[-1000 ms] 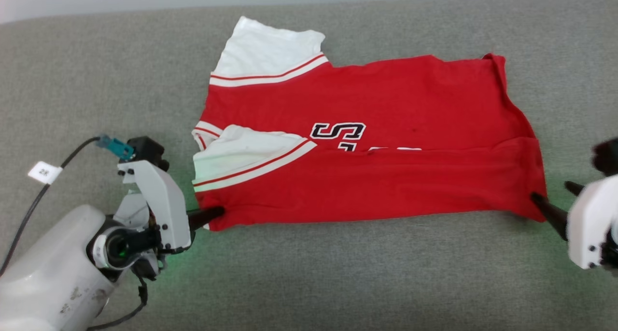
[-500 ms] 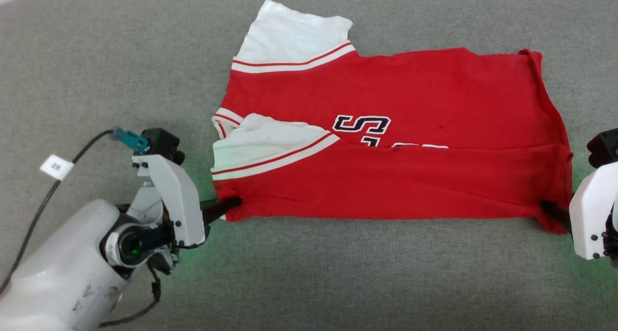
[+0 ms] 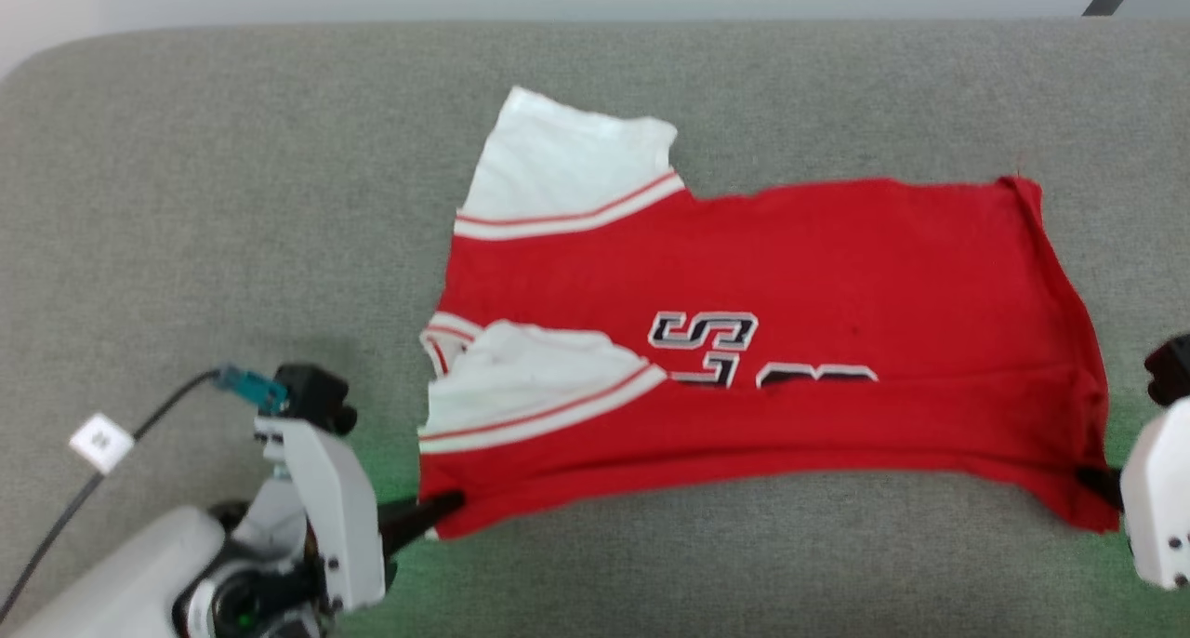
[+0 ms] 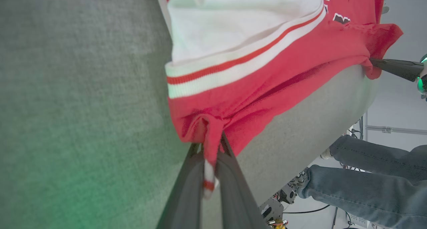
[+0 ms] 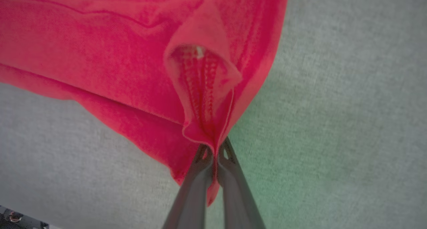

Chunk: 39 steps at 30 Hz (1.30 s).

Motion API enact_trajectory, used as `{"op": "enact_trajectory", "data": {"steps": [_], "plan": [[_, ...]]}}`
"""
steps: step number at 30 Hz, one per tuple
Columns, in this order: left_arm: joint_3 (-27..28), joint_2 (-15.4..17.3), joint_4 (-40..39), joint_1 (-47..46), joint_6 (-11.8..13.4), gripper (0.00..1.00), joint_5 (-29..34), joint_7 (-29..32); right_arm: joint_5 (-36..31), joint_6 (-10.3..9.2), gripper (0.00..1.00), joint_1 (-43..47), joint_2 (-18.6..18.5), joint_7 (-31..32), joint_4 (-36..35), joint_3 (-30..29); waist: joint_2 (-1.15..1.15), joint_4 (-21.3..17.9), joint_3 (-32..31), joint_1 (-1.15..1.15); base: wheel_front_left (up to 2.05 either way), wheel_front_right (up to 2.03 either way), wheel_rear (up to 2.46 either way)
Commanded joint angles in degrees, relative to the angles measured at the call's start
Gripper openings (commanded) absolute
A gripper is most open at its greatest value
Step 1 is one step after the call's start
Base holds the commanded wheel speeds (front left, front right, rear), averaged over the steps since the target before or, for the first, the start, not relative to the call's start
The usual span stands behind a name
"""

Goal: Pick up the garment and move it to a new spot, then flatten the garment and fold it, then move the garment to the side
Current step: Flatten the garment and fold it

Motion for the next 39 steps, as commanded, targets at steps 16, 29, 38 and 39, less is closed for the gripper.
{"op": "enact_trajectory", "data": {"steps": [16, 29, 38, 39], "plan": [[5.43, 3.47, -12.86, 11.77, 5.76, 1.0, 2.77, -17.81, -4.84, -0.07, 1.0, 5.55, 5.21, -16.11, -11.6, -9.03, 0.0, 0.82, -2.35, 0.0, 0.0, 0.0, 0.0], [12.72, -0.35, -5.52, -1.02, 7.11, 1.0, 10.73, -30.39, -10.37, -0.06, 1.0, -1.04, 16.62, -37.53, -10.16, -10.03, 0.0, -1.9, 0.58, 0.0, 0.0, 0.0, 0.0], [9.96, -2.96, 15.76, -23.88, 2.47, 1.0, 18.39, -22.96, -11.03, -0.06, 1.0, -4.68, 20.15, -43.05, -10.22, -7.41, 0.0, -10.94, 6.5, 0.0, 0.0, 0.0, 0.0], [9.21, -3.4, 18.54, -25.89, 1.85, 1.0, 18.92, -21.49, -10.94, -0.06, 1.0, -4.79, 20.35, -43.29, -10.16, -7.14, 0.0, -11.9, 7.08, 0.0, 0.0, 0.0, 0.0]]}}
